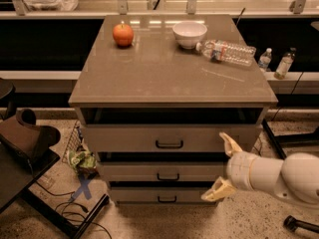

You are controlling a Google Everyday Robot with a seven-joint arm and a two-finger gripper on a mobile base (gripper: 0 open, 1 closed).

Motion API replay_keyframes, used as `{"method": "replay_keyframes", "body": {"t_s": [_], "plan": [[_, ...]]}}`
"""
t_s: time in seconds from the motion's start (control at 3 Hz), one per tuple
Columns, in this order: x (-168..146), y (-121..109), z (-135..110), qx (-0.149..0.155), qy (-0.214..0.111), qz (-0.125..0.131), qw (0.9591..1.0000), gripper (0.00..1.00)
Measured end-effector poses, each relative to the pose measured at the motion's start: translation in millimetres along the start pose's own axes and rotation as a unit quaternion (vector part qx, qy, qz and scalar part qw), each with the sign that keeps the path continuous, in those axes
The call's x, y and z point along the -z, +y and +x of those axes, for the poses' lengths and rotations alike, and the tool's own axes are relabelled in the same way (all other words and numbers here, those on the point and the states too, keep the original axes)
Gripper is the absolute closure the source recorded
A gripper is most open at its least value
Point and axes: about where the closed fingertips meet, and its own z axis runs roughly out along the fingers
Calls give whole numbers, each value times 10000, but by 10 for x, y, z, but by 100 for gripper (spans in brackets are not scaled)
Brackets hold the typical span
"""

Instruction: Open bottom drawer

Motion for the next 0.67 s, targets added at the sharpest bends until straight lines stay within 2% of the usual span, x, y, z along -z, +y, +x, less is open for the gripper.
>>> {"method": "replay_keyframes", "body": {"t_s": [0.33, 0.67], "plan": [[-44, 132, 395, -146, -253, 250, 9993, 0], [-142, 293, 816, 109, -713, 382, 9967, 0]]}}
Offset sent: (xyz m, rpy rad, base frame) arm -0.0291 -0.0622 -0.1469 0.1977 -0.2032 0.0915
